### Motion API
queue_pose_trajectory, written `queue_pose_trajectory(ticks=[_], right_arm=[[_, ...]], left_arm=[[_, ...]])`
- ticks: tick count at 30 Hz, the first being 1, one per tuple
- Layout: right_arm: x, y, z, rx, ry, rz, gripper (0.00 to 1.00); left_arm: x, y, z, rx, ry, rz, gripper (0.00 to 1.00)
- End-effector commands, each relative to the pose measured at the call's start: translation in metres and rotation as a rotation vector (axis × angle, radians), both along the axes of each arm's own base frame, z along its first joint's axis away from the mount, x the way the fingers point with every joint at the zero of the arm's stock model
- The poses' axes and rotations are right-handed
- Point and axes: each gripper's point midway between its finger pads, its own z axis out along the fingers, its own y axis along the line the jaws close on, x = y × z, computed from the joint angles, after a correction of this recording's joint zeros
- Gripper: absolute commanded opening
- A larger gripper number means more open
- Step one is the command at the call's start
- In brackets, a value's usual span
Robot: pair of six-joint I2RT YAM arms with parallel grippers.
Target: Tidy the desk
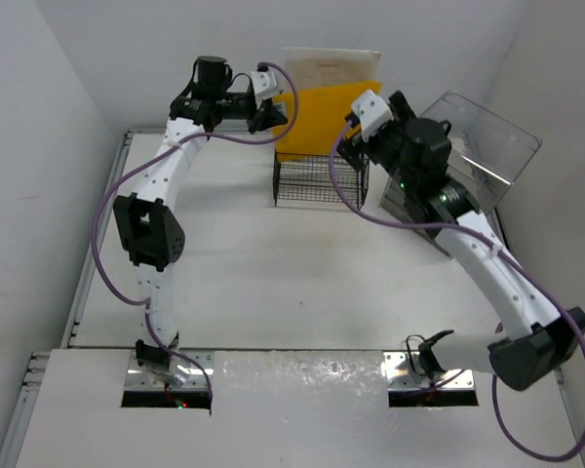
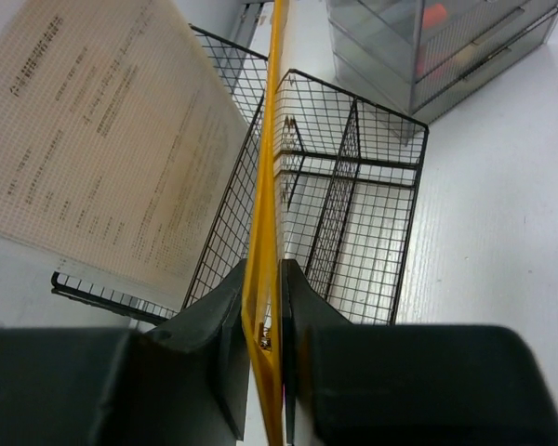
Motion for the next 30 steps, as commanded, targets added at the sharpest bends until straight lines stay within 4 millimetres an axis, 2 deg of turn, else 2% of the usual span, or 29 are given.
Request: queue_pose_trajectory(ticks=[1, 2, 3, 4, 5, 6, 7, 8, 9, 11, 13, 15, 18, 20, 21, 22, 23, 24, 25, 26, 27, 30], right_arm=[[0.029, 0.024, 0.002, -0.013, 0.022, 0.087, 0.98], [0.037, 0.025, 0.016, 0.006, 0.001, 0.084, 0.96], [0.043, 0.032, 0.015, 0.016, 0.003, 0.109, 0.89], [0.057, 0.037, 0.004, 0.017, 0.026, 0.107, 0.84], [0.062, 0.04, 0.011, 0.046, 0.014, 0.105, 0.79], [0.068, 0.042, 0.01, 0.055, 0.012, 0.104, 0.74], [0.074, 0.045, 0.015, 0.077, -0.015, 0.104, 0.7], [0.082, 0.05, 0.011, 0.11, -0.015, 0.101, 0.69], [0.086, 0.053, 0.019, 0.14, -0.048, 0.105, 0.67], [0.098, 0.059, 0.017, 0.189, -0.045, 0.099, 0.59], [0.107, 0.061, 0.016, 0.219, -0.041, 0.084, 0.51], [0.118, 0.068, 0.006, 0.254, -0.024, 0.081, 0.47], [0.131, 0.074, -0.008, 0.292, -0.016, 0.077, 0.41], [0.139, 0.072, -0.012, 0.323, -0.012, 0.043, 0.32], [0.147, 0.073, -0.022, 0.327, -0.005, 0.028, 0.29], [0.151, 0.074, -0.025, 0.332, -0.002, 0.018, 0.27], [0.156, 0.073, -0.02, 0.344, -0.015, 0.002, 0.24], [0.164, 0.074, -0.033, 0.339, 0.0, -0.014, 0.23], [0.169, 0.073, -0.027, 0.349, -0.015, -0.03, 0.21], [0.175, 0.069, -0.03, 0.348, -0.017, -0.066, 0.18], [0.181, 0.068, -0.033, 0.346, -0.015, -0.085, 0.17], [0.199, 0.067, -0.041, 0.335, -0.01, -0.13, 0.14]], left_arm=[[0.013, -0.007, 0.026, -0.056, -0.078, 0.011, 0.0], [0.017, -0.006, 0.026, -0.053, -0.081, 0.027, 0.0], [0.022, -0.007, 0.021, -0.048, -0.076, 0.04, 0.0], [0.026, -0.009, 0.022, -0.048, -0.09, 0.056, 0.0], [0.035, -0.007, 0.018, -0.042, -0.081, 0.105, 0.01], [0.039, -0.009, 0.016, -0.044, -0.081, 0.128, 0.05], [0.047, -0.009, 0.016, -0.055, -0.098, 0.158, 0.12], [0.055, -0.007, 0.013, -0.049, -0.096, 0.211, 0.16], [0.059, -0.008, 0.011, -0.047, -0.11, 0.229, 0.19], [0.071, -0.005, 0.006, -0.04, -0.113, 0.289, 0.28], [0.079, -0.003, 0.012, -0.063, -0.131, 0.329, 0.34], [0.087, -0.001, 0.017, -0.092, -0.131, 0.376, 0.39], [0.096, 0.006, 0.032, -0.13, -0.155, 0.448, 0.58], [0.108, 0.018, 0.04, -0.165, -0.155, 0.557, 0.59], [0.112, 0.023, 0.048, -0.185, -0.174, 0.595, 0.62], [0.115, 0.026, 0.052, -0.196, -0.177, 0.625, 0.75], [0.119, 0.033, 0.054, -0.205, -0.175, 0.674, 0.75], [0.121, 0.036, 0.057, -0.206, -0.183, 0.69, 0.75], [0.123, 0.042, 0.059, -0.206, -0.192, 0.726, 0.76], [0.124, 0.044, 0.063, -0.218, -0.192, 0.75, 0.76], [0.125, 0.049, 0.065, -0.223, -0.194, 0.776, 0.83], [0.124, 0.057, 0.07, -0.221, -0.196, 0.821, 0.84]])
